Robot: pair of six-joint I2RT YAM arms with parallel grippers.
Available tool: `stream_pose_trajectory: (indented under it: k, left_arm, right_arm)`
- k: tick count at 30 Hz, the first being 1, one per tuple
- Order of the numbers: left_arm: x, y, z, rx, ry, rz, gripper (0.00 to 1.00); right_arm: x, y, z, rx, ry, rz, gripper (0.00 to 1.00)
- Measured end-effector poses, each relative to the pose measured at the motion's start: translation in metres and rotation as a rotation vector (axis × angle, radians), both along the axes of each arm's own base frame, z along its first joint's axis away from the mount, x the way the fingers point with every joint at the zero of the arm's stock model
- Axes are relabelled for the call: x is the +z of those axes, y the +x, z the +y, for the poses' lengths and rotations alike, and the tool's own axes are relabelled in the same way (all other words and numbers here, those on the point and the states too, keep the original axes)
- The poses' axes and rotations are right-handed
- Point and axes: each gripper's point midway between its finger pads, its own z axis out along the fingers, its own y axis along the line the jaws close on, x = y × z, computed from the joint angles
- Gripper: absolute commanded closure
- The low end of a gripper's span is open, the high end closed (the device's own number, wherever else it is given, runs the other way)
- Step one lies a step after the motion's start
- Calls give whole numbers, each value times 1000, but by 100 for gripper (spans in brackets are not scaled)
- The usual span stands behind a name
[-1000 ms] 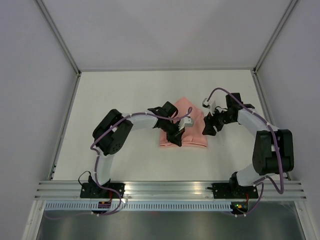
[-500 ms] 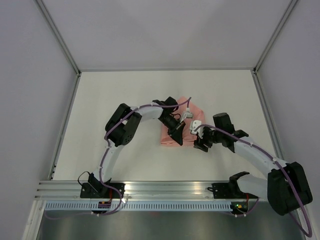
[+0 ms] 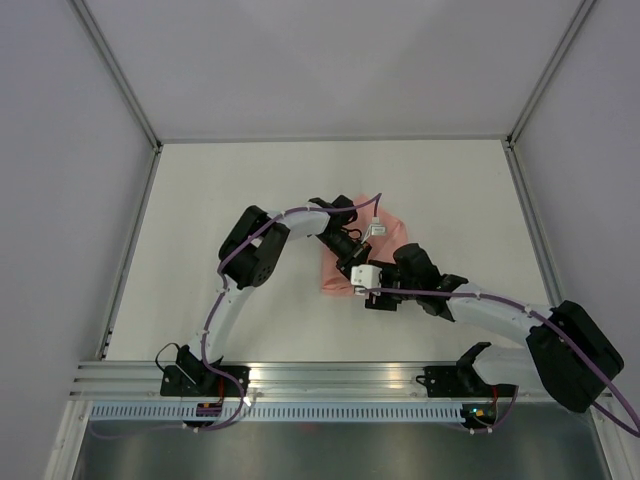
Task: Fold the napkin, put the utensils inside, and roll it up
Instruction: Roll the napkin with the utensil
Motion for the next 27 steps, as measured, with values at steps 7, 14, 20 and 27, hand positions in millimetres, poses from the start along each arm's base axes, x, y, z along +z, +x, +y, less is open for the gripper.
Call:
stream_pose_trajectory:
  k: [7,14,20,27]
  left_arm:
    - [0,-1,0,0,4,15,98]
    - [0,-1,0,0,8,21,98]
    - [0,-1,0,0,12,23,87]
    - [1,0,0,10,12,22,78]
  right_arm:
    - [-14,15,2,-34,-40,-39,31]
    - [-21,19,3,-35,-57,-41,44]
    - [-28,10,5,-10,-72,7,72]
    - [-29,7,5,-1,-94,74,83]
